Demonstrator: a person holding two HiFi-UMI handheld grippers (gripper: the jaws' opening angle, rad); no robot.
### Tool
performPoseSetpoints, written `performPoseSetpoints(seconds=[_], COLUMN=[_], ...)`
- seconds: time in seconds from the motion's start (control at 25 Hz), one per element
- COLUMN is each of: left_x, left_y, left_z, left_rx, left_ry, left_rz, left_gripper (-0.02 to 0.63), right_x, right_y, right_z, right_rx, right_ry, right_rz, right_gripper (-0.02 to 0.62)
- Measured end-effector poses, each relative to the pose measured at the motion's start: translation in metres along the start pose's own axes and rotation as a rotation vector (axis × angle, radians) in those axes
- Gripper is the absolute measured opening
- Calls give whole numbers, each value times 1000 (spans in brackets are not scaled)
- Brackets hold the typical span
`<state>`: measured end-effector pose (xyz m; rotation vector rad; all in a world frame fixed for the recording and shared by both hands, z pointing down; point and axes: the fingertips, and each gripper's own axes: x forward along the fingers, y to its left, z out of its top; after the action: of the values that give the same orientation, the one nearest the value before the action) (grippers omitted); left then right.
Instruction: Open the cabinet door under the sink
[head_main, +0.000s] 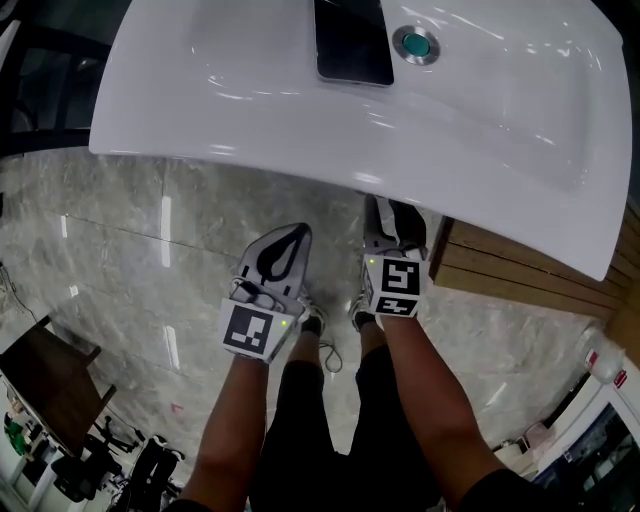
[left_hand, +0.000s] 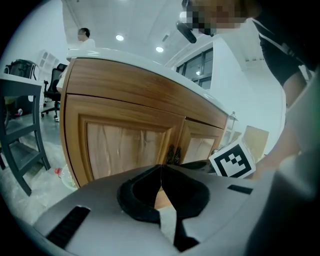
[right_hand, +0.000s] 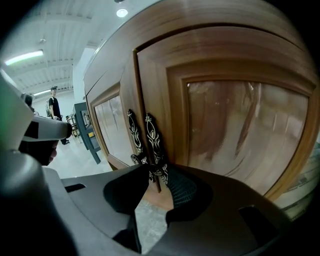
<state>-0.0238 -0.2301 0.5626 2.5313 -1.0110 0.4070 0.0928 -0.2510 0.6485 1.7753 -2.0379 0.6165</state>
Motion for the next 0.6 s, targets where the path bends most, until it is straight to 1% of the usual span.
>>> performPoseSetpoints(seconds=[0.44,0.6], left_x=[5,5], left_y=[-7,-8], left_z=[-15,-22], left_rx=[-2,-2], left_ry=[2,0], left_rz=[-4,1], left_gripper=[23,23], right_x=[0,-1], right_y=[-2,-1], right_z=[2,2], right_rx=[16,18], right_ry=[-20,-44], right_rz=[-56,-68], right_gripper=[114,104])
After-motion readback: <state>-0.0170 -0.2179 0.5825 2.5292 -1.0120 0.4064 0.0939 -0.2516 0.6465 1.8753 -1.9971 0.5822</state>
